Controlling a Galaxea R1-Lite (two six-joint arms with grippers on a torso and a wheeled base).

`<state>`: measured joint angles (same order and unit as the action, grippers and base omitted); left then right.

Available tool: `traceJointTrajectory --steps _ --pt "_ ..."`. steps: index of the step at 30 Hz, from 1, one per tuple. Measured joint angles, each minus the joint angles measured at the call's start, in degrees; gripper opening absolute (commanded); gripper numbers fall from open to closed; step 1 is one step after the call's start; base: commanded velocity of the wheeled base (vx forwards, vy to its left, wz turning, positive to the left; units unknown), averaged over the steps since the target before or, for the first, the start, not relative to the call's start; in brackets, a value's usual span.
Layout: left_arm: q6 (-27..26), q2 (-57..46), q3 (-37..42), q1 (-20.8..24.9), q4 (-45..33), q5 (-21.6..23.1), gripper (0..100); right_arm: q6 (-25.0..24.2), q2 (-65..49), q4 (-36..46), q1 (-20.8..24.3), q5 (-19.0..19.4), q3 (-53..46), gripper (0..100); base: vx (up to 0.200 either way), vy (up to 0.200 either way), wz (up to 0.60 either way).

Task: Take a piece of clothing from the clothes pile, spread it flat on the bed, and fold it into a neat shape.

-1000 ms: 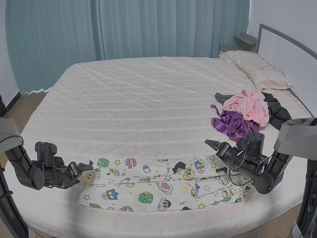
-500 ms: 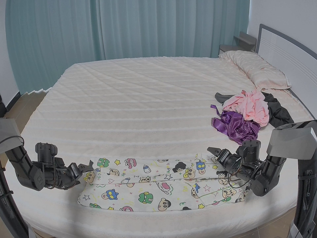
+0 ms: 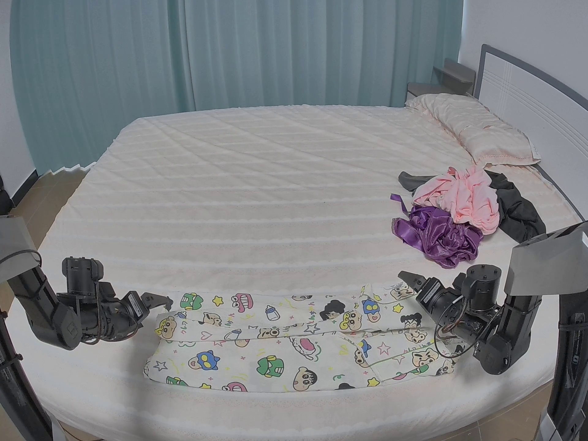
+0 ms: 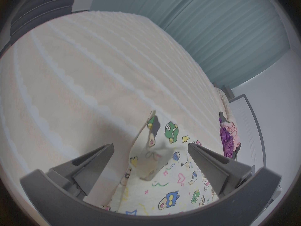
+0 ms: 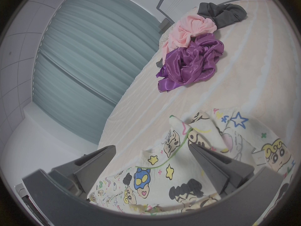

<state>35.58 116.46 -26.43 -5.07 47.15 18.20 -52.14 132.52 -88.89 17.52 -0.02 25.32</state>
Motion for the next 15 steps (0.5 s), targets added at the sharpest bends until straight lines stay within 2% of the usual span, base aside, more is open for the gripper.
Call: traceJointTrajectory --steps 6,15 --pt "1.0 -0.7 -3.6 0.5 -2.8 -1.1 100 0.0 -0.8 -0.1 -0.2 0.0 -1.5 100 0.000 0.000 0.00" --pt "1.1 -1.0 -4.6 2.2 -6.8 0.1 100 0.0 -0.5 -0.1 0.1 -0.1 -2.2 100 0.000 0.000 0.00"
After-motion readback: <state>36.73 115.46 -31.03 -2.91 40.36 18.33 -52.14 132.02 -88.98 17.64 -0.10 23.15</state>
